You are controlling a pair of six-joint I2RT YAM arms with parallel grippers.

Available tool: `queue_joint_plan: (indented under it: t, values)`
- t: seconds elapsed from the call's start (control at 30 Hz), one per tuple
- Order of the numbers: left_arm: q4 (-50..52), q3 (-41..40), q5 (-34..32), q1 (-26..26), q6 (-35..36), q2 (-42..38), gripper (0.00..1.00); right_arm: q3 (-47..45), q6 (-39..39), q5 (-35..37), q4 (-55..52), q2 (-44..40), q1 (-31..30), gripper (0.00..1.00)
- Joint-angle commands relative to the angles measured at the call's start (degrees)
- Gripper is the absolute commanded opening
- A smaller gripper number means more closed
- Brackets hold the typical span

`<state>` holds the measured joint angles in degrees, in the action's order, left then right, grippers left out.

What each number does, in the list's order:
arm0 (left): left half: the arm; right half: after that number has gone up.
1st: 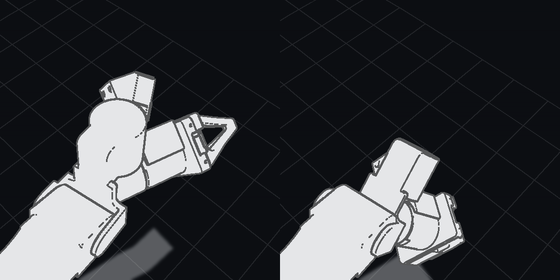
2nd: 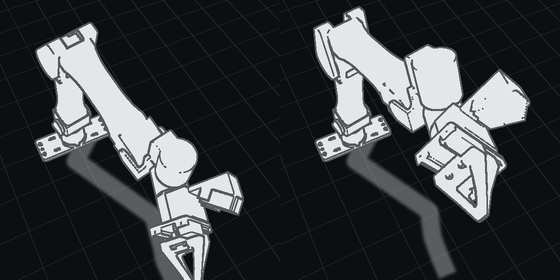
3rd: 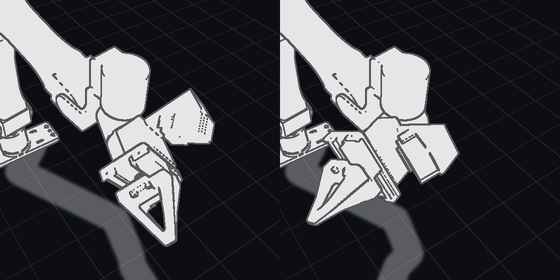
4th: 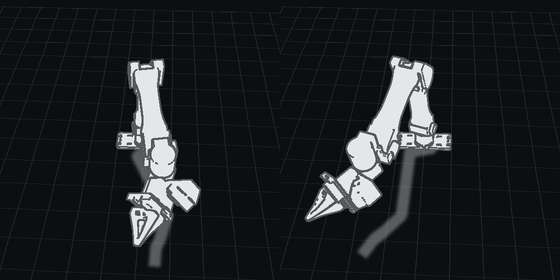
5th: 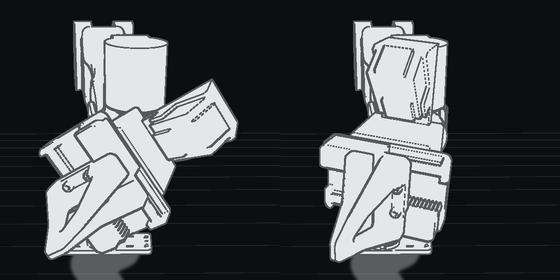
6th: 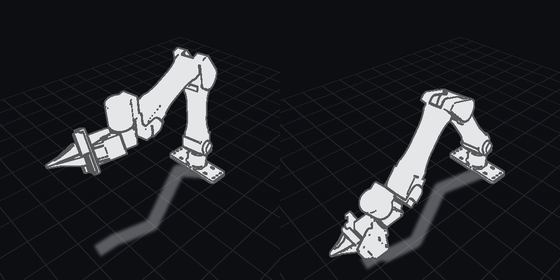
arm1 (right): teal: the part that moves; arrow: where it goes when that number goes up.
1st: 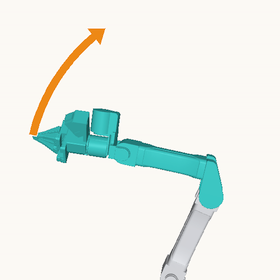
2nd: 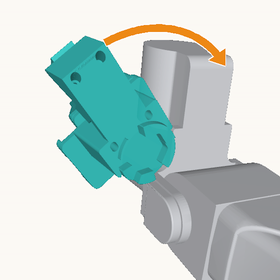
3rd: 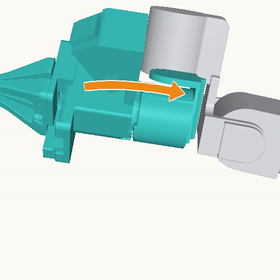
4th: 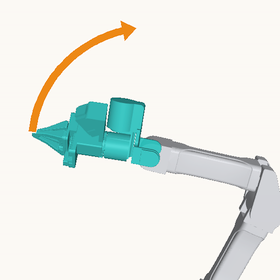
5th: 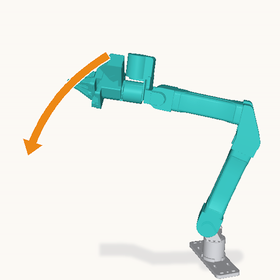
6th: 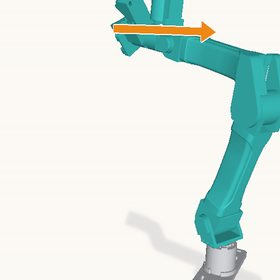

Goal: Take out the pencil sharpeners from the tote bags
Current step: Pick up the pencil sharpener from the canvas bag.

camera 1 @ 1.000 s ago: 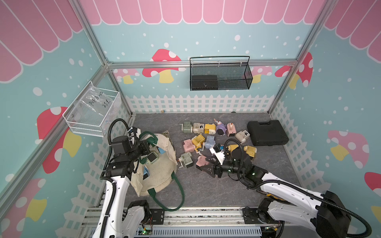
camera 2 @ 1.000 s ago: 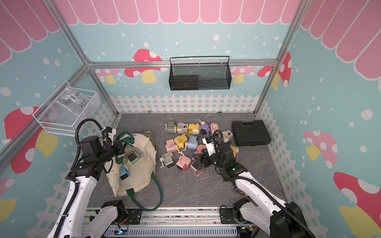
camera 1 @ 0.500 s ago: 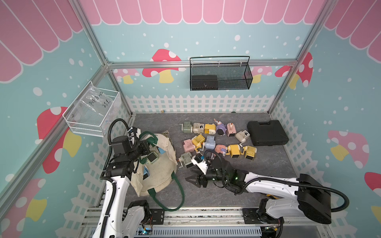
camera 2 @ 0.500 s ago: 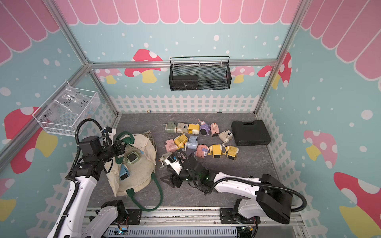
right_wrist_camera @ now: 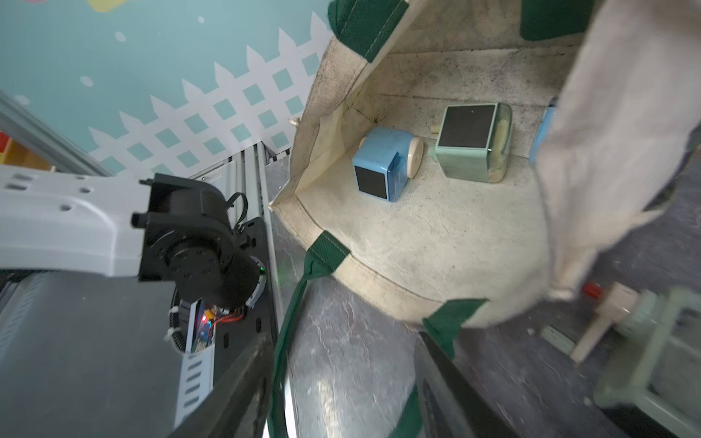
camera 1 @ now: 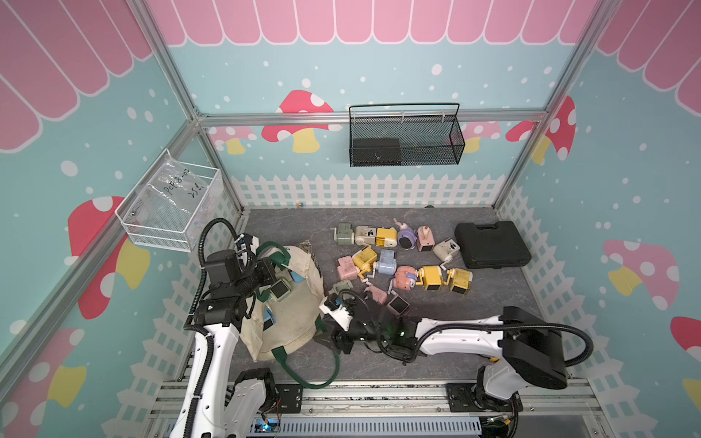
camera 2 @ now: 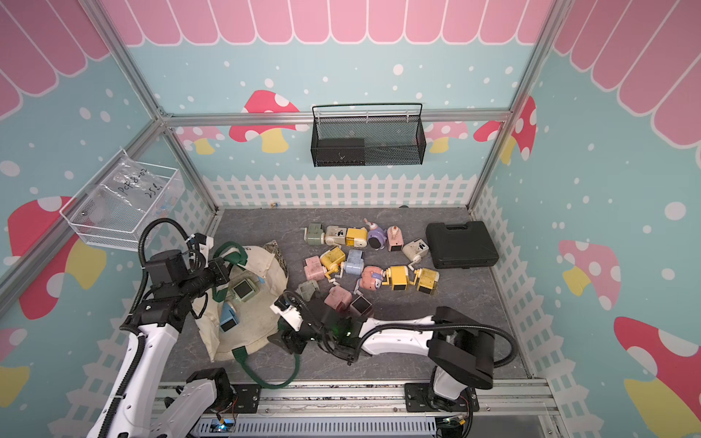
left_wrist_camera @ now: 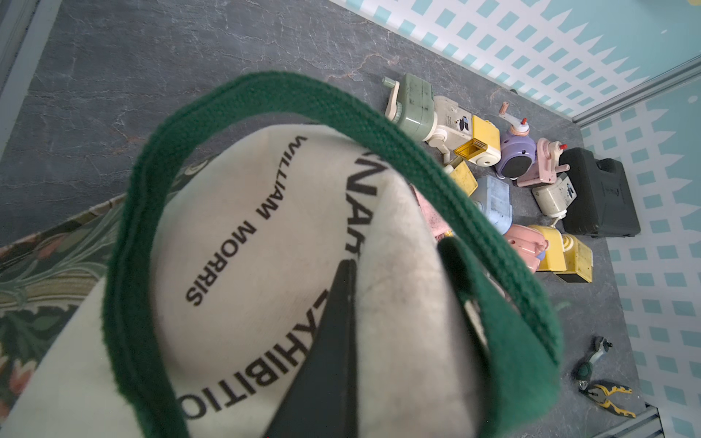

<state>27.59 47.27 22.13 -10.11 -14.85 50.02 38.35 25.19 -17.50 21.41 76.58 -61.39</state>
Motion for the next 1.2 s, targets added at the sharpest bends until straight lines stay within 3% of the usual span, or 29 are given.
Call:
queue_joint_plan:
  t: [0.0, 0.2, 0.6, 0.8, 1.0, 1.17]
  values:
    - [-1.41, -0.33, 1.21, -0.45, -1.4, -0.33, 0.0, 4.5, -0.8, 6.36, 5.84, 5.35, -4.37, 0.64]
    - [-1.5, -0.49, 0.47, -0.57, -1.21, -1.27, 0.0, 16.87, -3.69, 15.75, 1.24, 20.93, -11.55, 0.61]
    - [-0.9, 0.01, 0.72, -0.58, -1.76, -0.45, 0.0, 35.19, -6.41, 16.93, 4.25, 42.66, -12.71, 0.6]
    - [-1.06, -0.16, 0.83, -0.53, -1.74, -0.62, 0.0, 42.03, -5.39, 20.86, 3.89, 49.47, -12.45, 0.61]
    - [-1.06, -0.18, 0.82, -0.54, -1.8, -0.71, 0.0, 47.3, -6.63, 20.47, 3.6, 53.76, -12.09, 0.62]
    - [-1.05, -0.22, 0.72, -0.53, -1.85, -0.71, 0.0, 51.36, -7.52, 19.56, 3.95, 57.21, -12.09, 0.76]
